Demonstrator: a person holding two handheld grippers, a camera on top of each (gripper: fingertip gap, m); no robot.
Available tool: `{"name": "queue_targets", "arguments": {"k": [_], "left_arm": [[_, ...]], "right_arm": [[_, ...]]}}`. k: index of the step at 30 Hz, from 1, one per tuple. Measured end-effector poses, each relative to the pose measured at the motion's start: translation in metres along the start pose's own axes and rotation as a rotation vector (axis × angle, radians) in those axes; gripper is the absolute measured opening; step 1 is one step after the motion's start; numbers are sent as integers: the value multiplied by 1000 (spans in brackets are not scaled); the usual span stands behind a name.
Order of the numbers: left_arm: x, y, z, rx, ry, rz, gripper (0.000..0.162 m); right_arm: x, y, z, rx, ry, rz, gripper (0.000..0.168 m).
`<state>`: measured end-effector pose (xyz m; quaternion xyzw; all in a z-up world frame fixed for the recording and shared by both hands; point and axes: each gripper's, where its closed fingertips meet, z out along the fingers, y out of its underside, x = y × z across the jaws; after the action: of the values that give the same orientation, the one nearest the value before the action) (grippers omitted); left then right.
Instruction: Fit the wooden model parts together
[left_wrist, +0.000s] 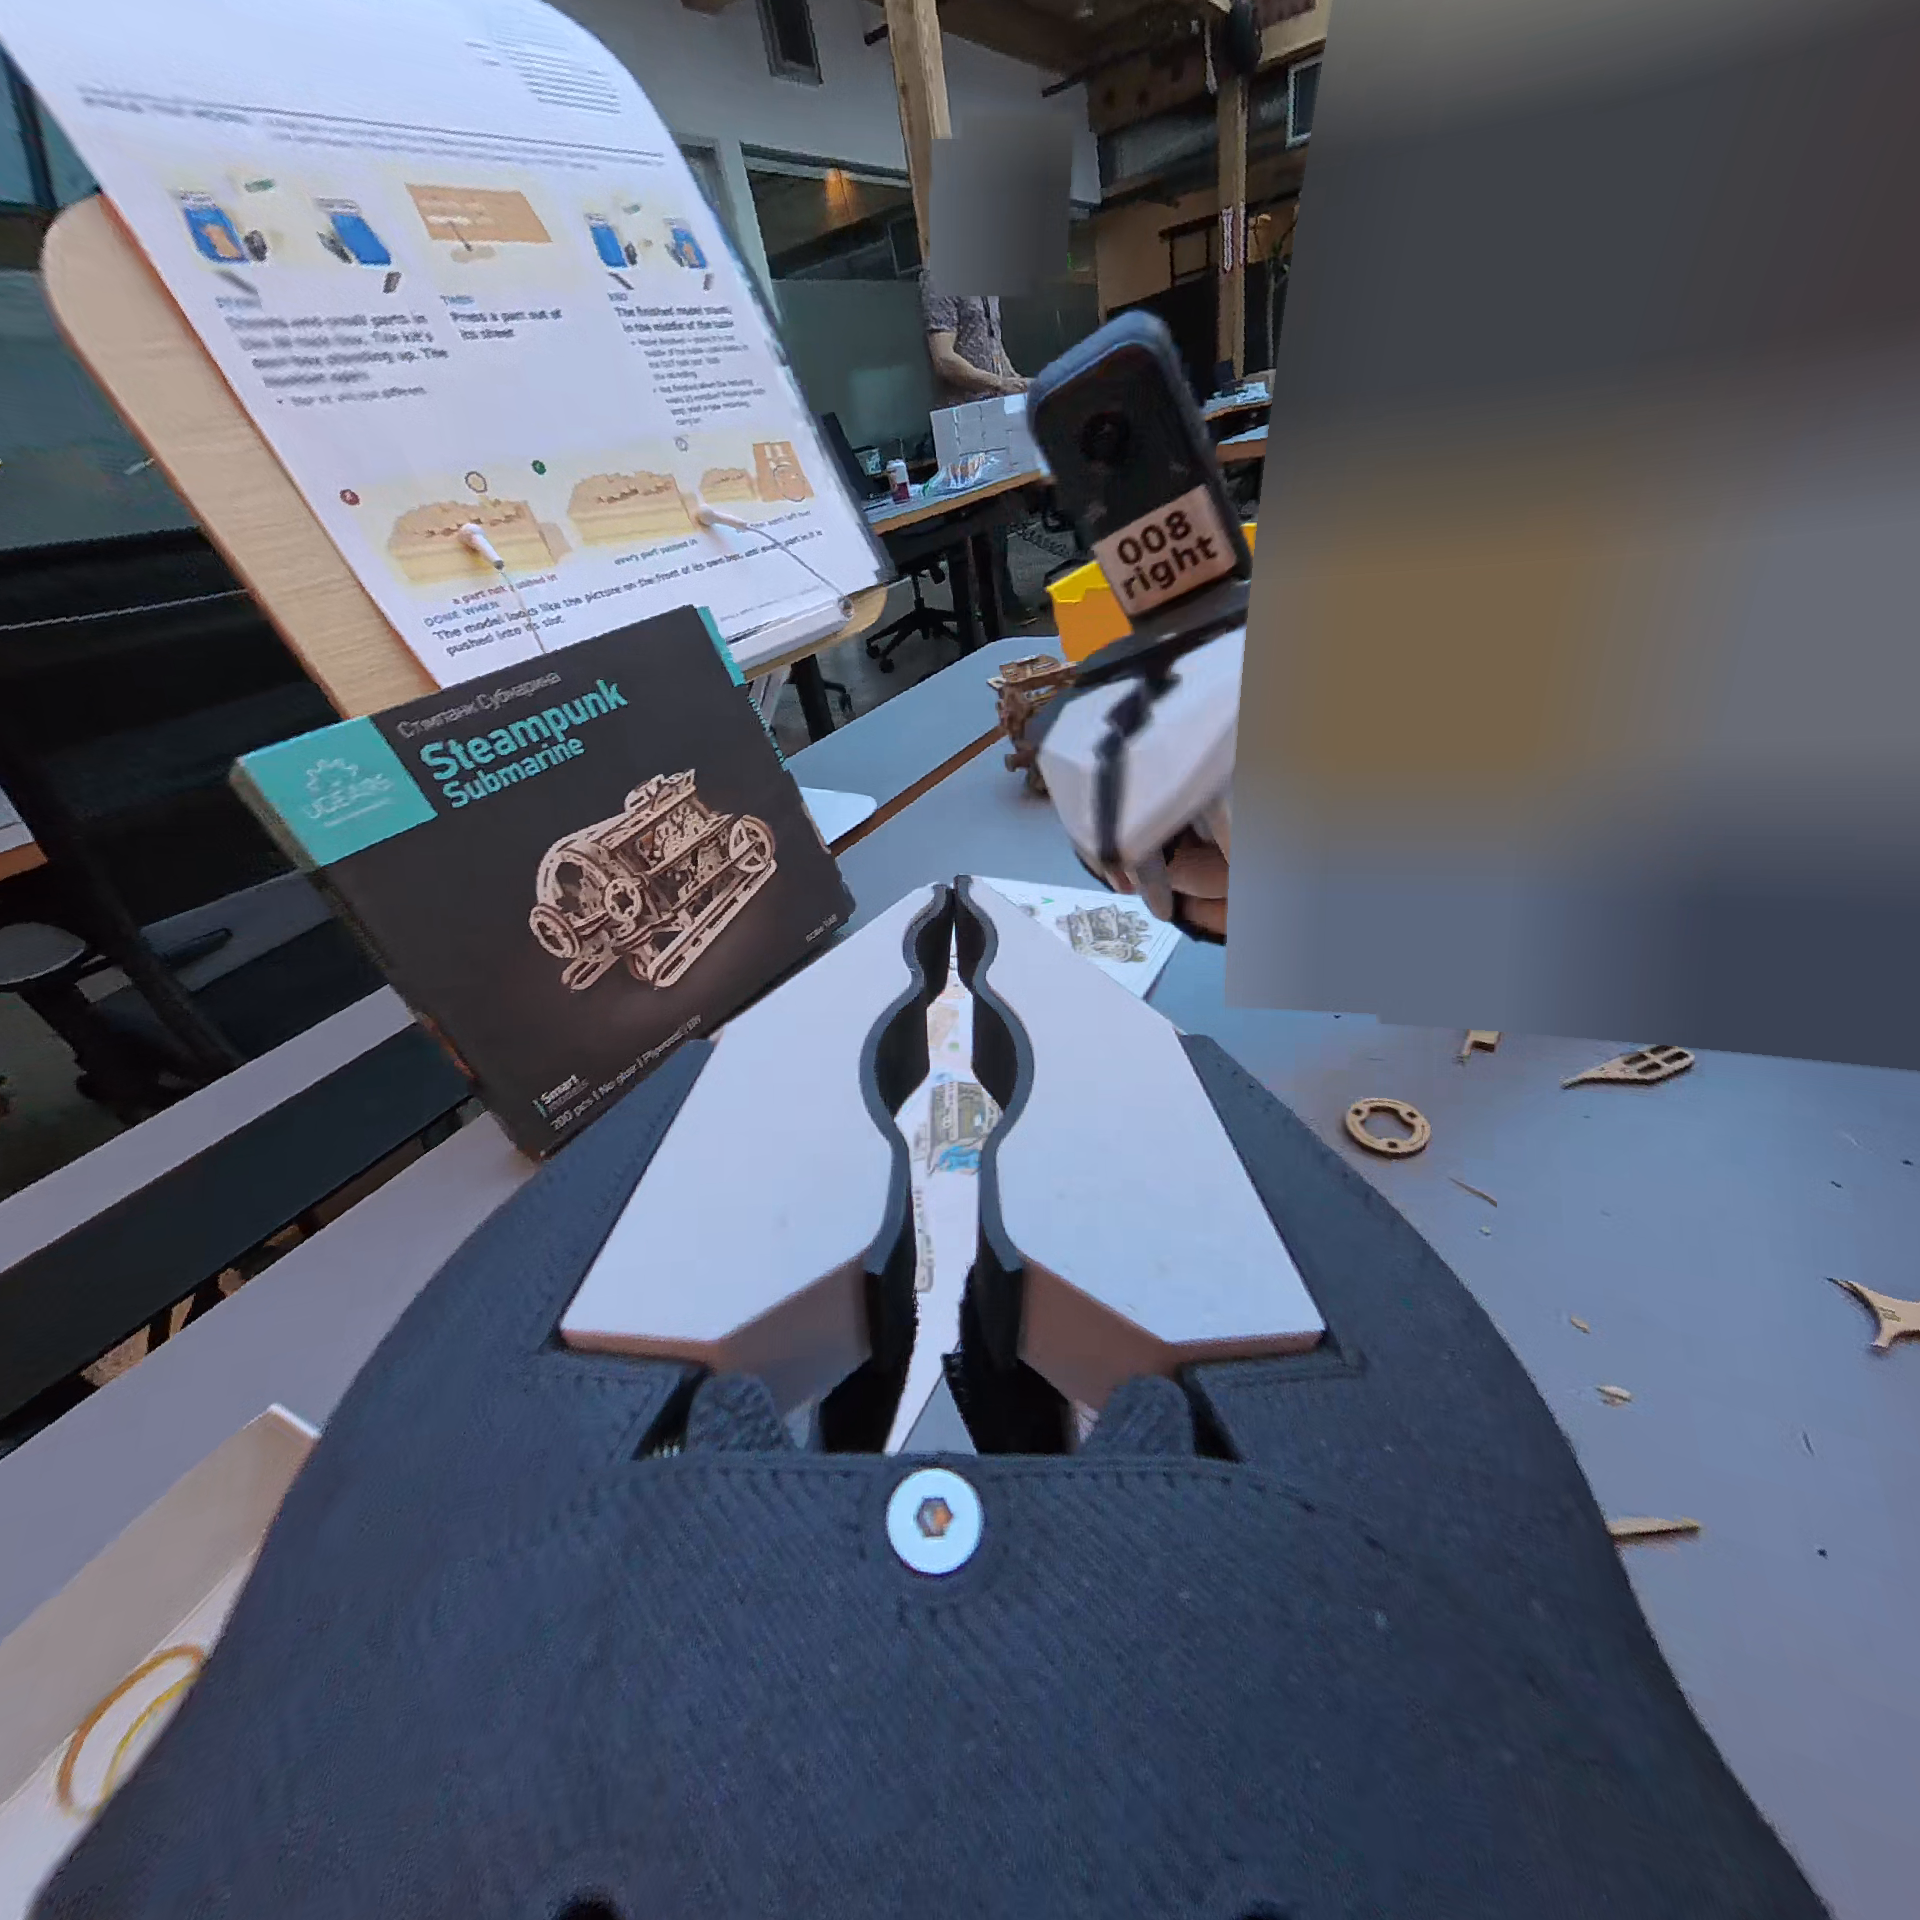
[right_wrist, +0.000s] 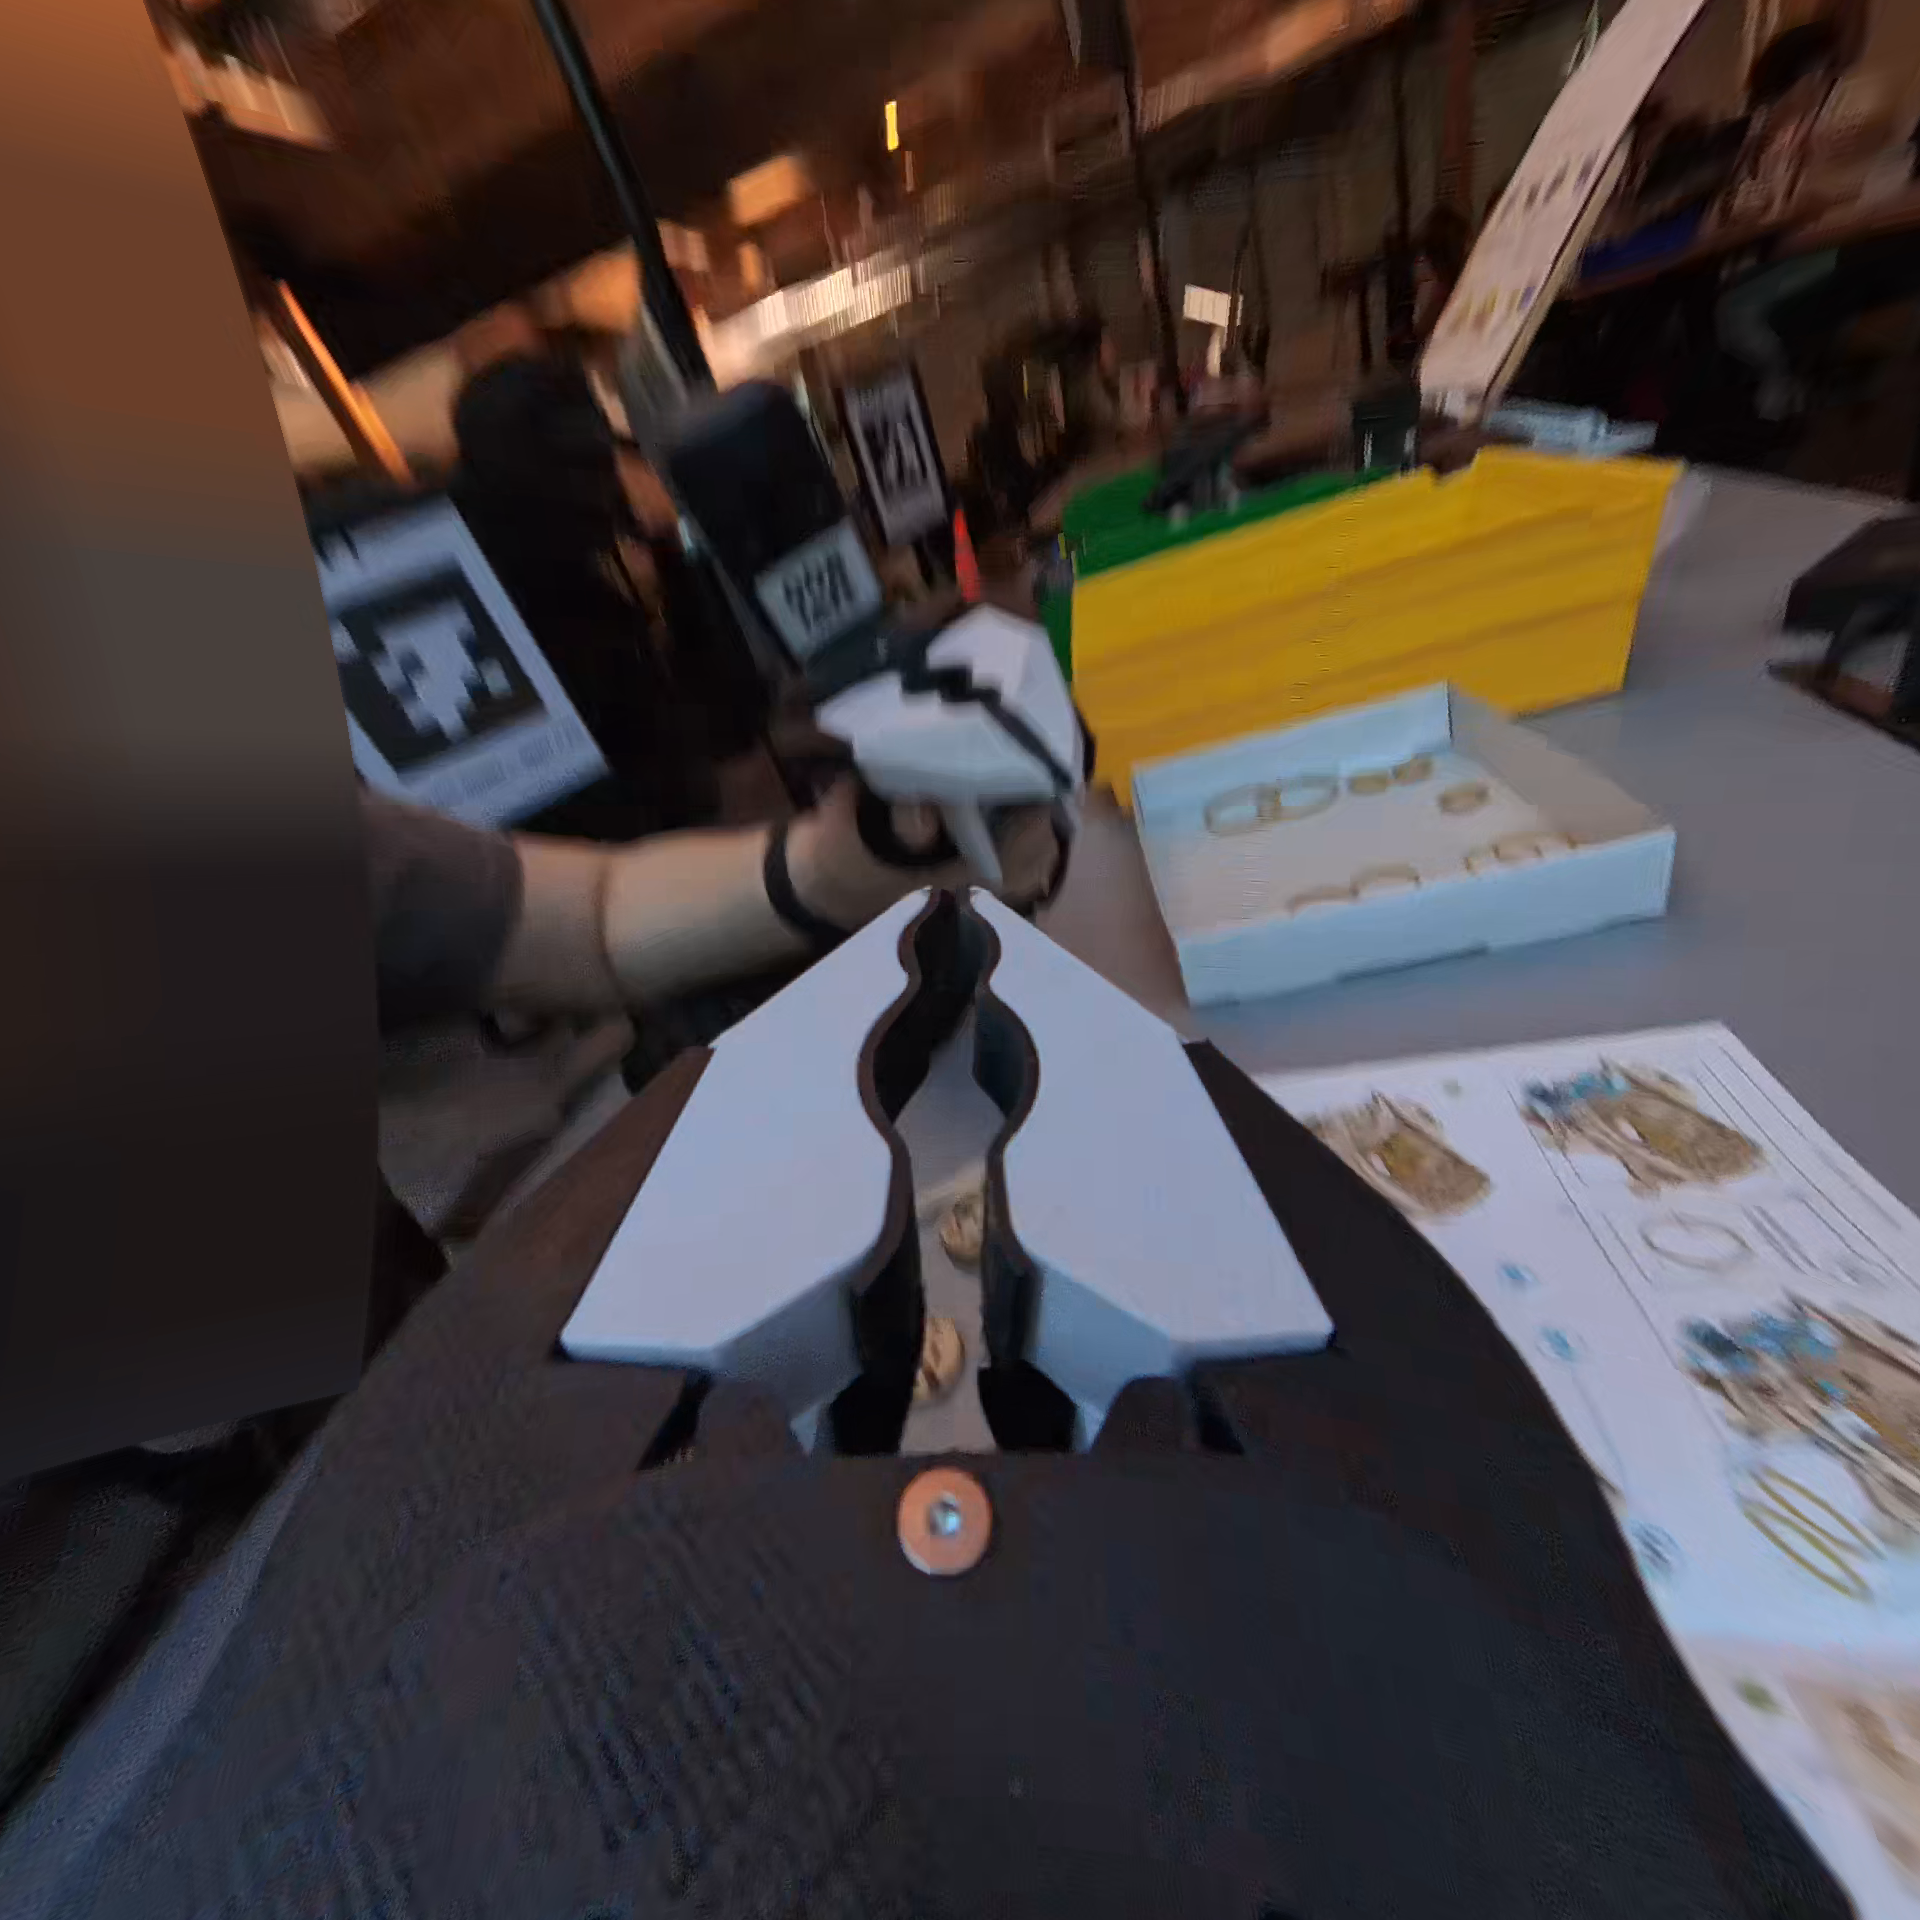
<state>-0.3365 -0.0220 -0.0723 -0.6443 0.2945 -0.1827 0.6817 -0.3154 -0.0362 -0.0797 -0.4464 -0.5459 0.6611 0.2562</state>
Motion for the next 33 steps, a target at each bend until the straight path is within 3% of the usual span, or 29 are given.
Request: {"name": "queue_targets", "arguments": {"k": [2,4,7,9,18,23,27,33], "left_arm": [[-15,11,-3,-21,-24,-40,0],[-24,21,-4,-41,-28,-76,0],[-30,28,-5,-61,-24,-97,0],[-27,30,-4,-67,-2,-97,0],[-8,41,5,-137,51,-30,0],[-2,46,8,-161,93,-46,0],[13,46,10,-165,211,-202,2],[36,50,10,-223,408,-489,13]], "right_arm": [[18,49,-11,-349,78,-83,2],[24,80,-25,-556,125,-136,6],[28,126,-47,-822,140,-325,8],[32,140,-51,-886,130,-480,8],[20,148,-41,-848,-130,-359,7],[15,151,-38,-855,-148,-330,1],[13,133,-28,-763,-66,-477,1],[11,87,-11,-598,153,-856,2]]}}
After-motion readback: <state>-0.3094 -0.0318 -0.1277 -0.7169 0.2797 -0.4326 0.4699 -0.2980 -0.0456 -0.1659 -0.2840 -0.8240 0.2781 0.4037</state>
